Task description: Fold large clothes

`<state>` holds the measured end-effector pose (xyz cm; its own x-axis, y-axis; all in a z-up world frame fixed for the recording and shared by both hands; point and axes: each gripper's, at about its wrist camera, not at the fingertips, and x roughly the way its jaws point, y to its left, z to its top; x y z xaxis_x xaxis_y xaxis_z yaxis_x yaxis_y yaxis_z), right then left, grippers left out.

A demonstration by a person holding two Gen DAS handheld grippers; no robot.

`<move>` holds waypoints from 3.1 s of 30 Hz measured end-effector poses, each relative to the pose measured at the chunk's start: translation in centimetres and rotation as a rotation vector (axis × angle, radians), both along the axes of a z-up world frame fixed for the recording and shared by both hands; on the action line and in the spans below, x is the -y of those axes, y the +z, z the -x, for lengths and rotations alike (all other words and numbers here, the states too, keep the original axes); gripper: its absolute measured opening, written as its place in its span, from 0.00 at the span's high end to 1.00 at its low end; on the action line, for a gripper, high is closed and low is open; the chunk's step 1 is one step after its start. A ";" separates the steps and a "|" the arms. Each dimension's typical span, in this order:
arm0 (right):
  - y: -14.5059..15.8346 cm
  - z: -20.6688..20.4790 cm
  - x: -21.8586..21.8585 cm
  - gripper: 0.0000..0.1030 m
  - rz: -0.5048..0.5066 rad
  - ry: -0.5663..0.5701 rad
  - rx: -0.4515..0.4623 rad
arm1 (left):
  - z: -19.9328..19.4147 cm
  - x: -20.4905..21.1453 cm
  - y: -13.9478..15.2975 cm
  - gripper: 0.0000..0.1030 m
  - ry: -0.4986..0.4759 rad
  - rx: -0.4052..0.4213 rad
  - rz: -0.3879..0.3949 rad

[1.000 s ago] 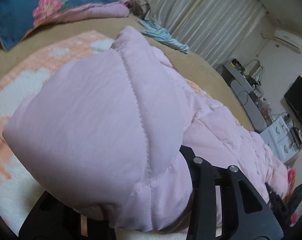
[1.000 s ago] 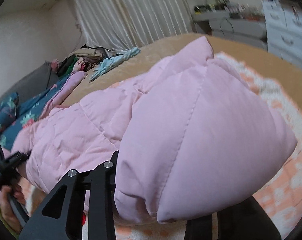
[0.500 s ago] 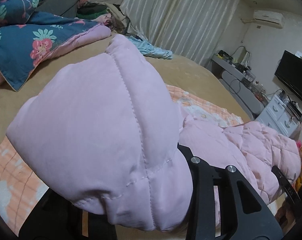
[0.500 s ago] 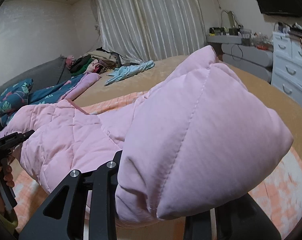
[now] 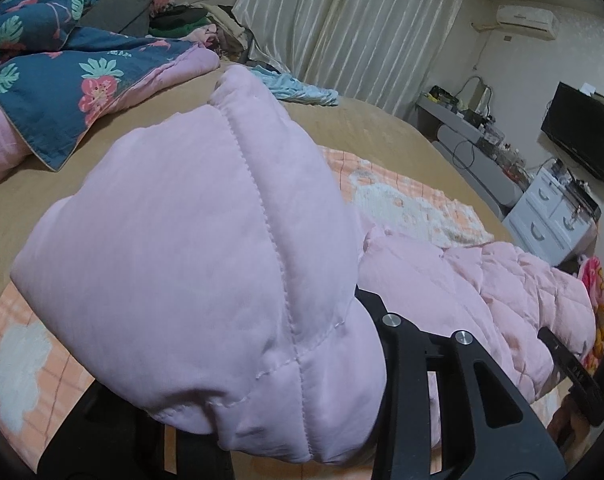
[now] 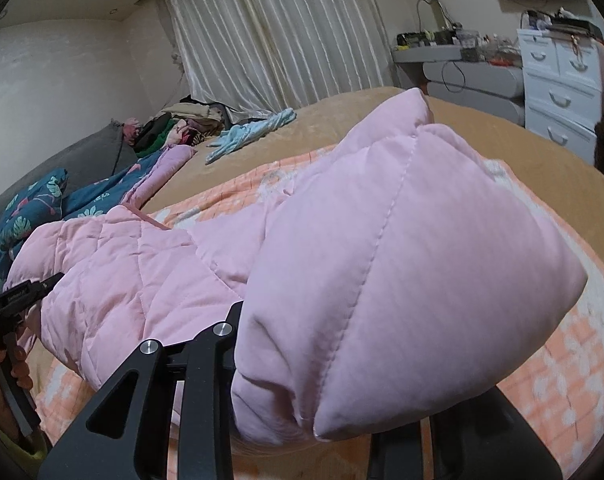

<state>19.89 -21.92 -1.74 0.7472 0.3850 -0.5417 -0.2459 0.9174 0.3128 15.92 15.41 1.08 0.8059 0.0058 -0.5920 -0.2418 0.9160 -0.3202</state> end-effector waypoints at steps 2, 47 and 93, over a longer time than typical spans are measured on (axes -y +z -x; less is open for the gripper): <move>-0.1 0.6 0.1 0.73 -0.004 -0.004 -0.009 | 0.7 0.1 -0.2 0.73 -0.005 -0.004 -0.003; -6.9 3.6 4.6 0.16 -0.128 -0.140 -0.342 | 8.9 -2.2 -7.7 0.41 -0.038 -0.108 0.076; 3.9 21.6 -4.7 0.04 0.202 0.139 0.068 | 17.8 7.8 -1.1 0.09 -0.151 -0.034 -0.114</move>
